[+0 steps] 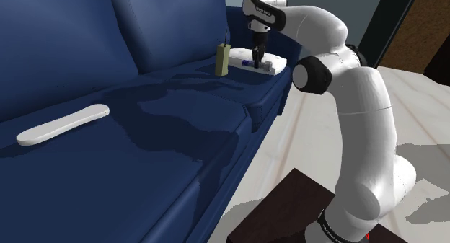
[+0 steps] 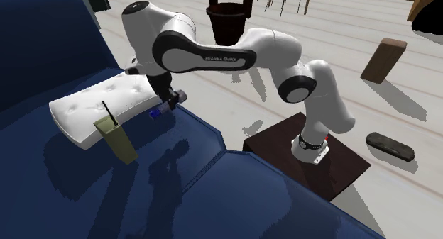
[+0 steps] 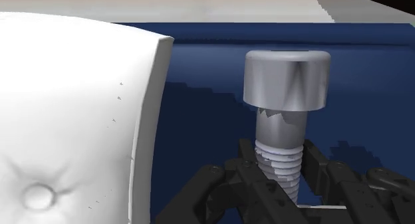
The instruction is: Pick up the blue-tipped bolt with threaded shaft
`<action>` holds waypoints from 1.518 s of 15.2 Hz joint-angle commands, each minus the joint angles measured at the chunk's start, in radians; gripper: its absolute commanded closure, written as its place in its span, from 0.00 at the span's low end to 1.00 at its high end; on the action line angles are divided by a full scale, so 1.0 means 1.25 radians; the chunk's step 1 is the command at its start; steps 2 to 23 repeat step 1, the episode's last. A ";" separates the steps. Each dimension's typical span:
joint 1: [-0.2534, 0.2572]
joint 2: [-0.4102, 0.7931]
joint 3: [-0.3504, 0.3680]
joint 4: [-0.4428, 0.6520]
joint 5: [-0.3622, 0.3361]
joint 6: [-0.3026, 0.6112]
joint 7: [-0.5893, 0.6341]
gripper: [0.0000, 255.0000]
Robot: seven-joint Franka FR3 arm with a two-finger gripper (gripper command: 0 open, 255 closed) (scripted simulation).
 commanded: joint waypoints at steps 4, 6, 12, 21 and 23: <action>-0.004 0.007 0.000 0.020 0.001 -0.013 -0.002 1.00; -0.004 0.007 0.000 0.020 0.001 -0.013 -0.002 1.00; -0.004 0.007 0.000 0.020 0.001 -0.013 -0.002 1.00; -0.004 0.007 0.000 0.020 0.001 -0.013 -0.002 1.00; -0.004 0.007 0.000 0.020 0.001 -0.013 -0.002 1.00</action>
